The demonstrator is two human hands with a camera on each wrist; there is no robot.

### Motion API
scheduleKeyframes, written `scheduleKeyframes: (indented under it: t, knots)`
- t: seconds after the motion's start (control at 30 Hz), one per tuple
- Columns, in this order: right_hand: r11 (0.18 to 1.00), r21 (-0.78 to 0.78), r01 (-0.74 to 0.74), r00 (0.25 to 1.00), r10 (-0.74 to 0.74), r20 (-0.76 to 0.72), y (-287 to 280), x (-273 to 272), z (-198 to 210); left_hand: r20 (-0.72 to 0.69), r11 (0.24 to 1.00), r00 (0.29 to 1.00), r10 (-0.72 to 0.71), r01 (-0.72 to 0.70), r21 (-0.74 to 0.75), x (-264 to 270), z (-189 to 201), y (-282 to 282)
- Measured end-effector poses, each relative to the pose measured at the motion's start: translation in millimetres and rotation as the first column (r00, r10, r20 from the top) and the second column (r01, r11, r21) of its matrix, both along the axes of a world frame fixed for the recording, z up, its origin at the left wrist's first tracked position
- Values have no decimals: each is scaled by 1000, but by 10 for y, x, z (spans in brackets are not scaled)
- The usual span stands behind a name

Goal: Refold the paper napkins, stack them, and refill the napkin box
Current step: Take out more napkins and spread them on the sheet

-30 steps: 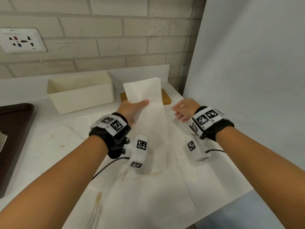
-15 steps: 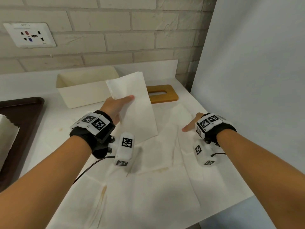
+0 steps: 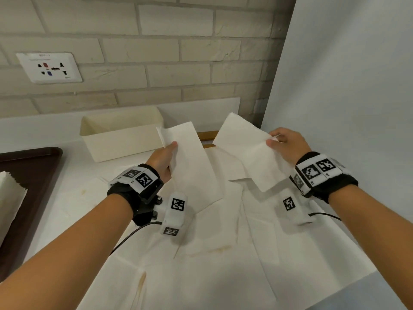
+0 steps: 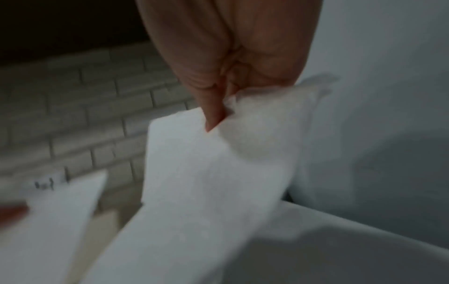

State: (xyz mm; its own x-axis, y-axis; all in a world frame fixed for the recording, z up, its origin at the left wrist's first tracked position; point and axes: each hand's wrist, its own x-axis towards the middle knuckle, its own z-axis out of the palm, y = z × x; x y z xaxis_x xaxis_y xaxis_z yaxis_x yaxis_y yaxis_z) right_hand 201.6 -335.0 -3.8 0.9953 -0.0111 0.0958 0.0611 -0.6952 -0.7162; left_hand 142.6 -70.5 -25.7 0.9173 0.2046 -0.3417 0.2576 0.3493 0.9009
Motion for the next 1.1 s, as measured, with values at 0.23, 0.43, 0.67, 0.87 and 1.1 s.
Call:
scheduleKeyframes:
  t: [0.23,0.43,0.67,0.87,1.1]
  knots:
    - [884,466,-22,999,2,42,138,-42,561,-12,999,999,-39,39,-10,48,32,-67]
    - [626,777,70,993,27,-111,106,-66,646,-44,999,999,4,-6,-53,63,11,-60]
    - [584,792,179,914,200,-354,278,-183,266,-44,945,998,43,-54,-324,69,-56,-92]
    - [741,647,180,778,295,-555,488,-422,-357,-34,879,997,-70,45,-474,59,-209,-125]
    - [775,597,207,790,228,-569,505,-423,-592,-45,870,999,-18,-6,-493,82,-379,-50]
